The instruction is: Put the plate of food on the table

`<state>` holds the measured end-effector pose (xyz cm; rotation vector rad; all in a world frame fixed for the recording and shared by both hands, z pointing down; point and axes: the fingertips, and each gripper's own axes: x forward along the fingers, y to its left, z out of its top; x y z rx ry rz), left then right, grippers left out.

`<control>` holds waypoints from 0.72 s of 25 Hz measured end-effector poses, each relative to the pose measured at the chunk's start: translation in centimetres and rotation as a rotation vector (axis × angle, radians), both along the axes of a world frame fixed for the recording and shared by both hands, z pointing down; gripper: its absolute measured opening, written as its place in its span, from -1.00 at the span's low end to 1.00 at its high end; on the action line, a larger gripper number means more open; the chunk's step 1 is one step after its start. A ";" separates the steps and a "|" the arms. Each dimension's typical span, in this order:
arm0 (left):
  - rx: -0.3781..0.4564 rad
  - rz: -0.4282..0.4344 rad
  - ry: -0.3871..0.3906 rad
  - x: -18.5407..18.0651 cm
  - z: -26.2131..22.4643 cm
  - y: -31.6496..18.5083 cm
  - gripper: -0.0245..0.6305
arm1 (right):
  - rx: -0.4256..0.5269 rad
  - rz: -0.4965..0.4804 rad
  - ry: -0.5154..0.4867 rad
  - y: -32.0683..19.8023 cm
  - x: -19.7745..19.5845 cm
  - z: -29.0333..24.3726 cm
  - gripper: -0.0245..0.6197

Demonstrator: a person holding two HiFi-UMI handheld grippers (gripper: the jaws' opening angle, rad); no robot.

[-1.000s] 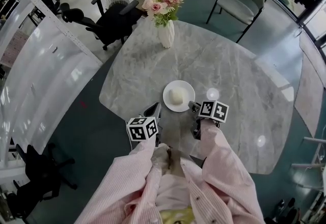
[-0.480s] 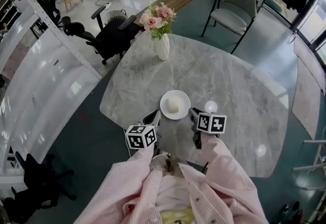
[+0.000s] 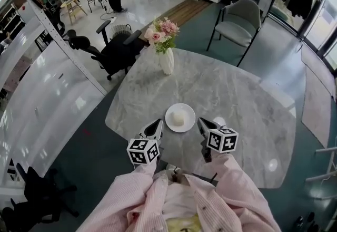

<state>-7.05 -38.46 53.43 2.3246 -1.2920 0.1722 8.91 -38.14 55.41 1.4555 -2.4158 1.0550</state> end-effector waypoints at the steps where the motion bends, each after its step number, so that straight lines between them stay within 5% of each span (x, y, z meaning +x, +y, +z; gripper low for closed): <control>1: 0.020 -0.002 -0.004 -0.2 -0.4 0.1 -0.93 | 0.022 0.002 -0.011 0.1 0.1 -0.4 -0.90; 18: 0.202 -0.097 -0.002 -3.1 -4.9 0.0 -0.93 | 0.305 0.026 -0.045 0.2 1.8 -6.2 -0.91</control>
